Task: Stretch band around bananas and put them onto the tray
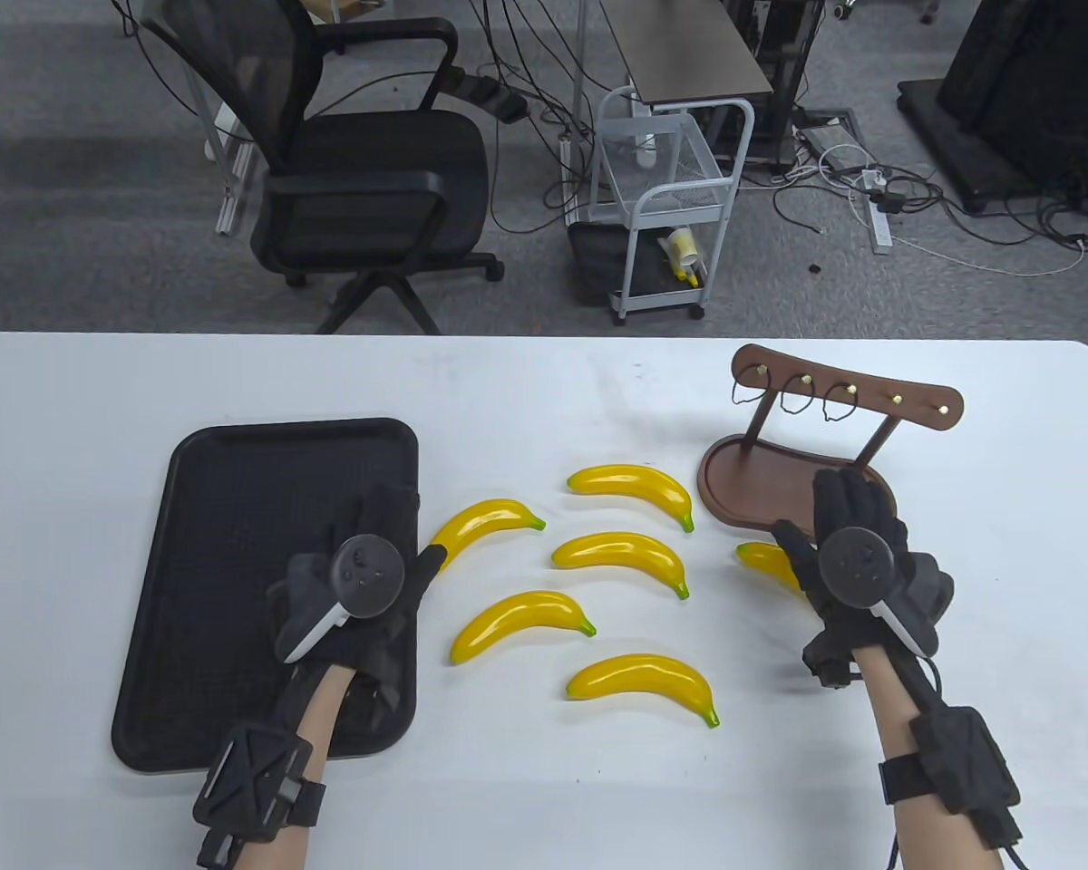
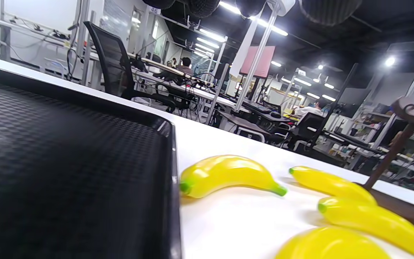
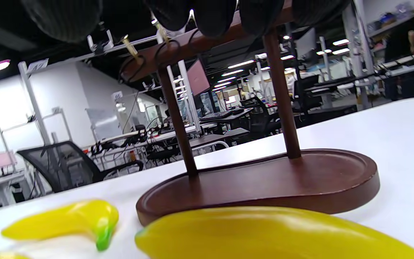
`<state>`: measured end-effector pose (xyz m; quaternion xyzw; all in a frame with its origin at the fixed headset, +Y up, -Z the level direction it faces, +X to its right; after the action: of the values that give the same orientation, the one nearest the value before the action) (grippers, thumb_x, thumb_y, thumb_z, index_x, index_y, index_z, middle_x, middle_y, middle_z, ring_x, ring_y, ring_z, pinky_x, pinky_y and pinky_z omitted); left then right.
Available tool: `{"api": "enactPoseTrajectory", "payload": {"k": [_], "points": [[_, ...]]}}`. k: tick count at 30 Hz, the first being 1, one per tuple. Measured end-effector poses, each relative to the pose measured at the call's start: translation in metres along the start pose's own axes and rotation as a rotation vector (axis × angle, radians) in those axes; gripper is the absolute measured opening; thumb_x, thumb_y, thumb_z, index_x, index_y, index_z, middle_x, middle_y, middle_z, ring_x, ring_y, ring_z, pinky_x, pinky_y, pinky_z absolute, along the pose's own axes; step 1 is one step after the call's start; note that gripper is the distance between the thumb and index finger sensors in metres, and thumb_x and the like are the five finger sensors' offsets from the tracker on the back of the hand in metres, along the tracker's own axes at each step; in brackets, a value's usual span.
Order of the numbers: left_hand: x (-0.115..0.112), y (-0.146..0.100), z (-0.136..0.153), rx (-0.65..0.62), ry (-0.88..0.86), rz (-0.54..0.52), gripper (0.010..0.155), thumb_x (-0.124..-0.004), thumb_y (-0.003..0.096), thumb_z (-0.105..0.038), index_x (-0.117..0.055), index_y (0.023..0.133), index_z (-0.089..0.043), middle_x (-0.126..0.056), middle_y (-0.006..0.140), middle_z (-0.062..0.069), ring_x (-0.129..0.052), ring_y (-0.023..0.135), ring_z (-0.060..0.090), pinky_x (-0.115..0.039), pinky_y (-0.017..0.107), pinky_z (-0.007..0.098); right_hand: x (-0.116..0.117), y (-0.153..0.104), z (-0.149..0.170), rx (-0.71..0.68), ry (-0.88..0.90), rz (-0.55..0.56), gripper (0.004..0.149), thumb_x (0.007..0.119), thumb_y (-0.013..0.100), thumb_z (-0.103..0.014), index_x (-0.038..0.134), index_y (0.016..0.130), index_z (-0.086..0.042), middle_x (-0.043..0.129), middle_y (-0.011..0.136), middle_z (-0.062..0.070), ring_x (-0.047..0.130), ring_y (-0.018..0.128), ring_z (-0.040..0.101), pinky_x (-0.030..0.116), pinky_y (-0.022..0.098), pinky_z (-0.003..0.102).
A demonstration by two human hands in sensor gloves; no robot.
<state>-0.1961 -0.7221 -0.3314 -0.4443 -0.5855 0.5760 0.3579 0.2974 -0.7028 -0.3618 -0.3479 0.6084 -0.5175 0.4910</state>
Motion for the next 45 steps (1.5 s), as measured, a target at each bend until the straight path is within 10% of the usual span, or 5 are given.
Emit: {"api": "enactPoseTrajectory", "payload": {"k": [14, 33, 45], "points": [[0.005, 0.022, -0.006, -0.082, -0.318, 0.046, 0.071, -0.053, 0.0625, -0.059, -0.026, 0.119, -0.026, -0.026, 0.131, 0.007, -0.033, 0.121, 0.043, -0.035, 0.082, 0.067, -0.006, 0.036, 0.042, 0.255, 0.511, 0.064, 0.072, 0.070, 0.056, -0.050, 0.048, 0.112, -0.010, 0.057, 0.113, 0.020, 0.068, 0.097, 0.043, 0.068, 0.065, 0.054], [-0.012, 0.025, -0.013, -0.215, -0.570, 0.117, 0.075, -0.057, 0.0630, -0.061, -0.023, 0.119, -0.024, -0.027, 0.130, 0.005, -0.041, 0.121, 0.035, -0.038, 0.089, 0.052, 0.060, 0.066, 0.067, 0.550, 1.212, 0.012, 0.068, 0.074, 0.055, -0.044, 0.053, 0.109, -0.008, 0.066, 0.106, 0.020, 0.078, 0.090, 0.039, 0.073, 0.062, 0.049], [-0.020, 0.025, -0.019, -0.241, -0.518, 0.146, 0.075, -0.060, 0.0620, -0.060, -0.025, 0.119, -0.024, -0.029, 0.130, 0.005, -0.042, 0.121, 0.035, -0.038, 0.089, 0.051, 0.076, 0.073, 0.072, 0.617, 1.340, 0.063, 0.058, 0.078, 0.054, -0.043, 0.067, 0.100, -0.011, 0.083, 0.094, 0.013, 0.091, 0.077, 0.031, 0.079, 0.055, 0.047]]}}
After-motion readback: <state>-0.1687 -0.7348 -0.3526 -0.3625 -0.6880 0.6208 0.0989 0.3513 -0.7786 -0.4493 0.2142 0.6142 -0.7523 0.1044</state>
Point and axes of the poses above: the tracker on the back of each hand, its own z axis roughly to the little-finger side, its own y axis roughly from the wrist to the fingertips, x = y × z, the point moved 3 cm from there along y, roughly from the wrist to the fingertips
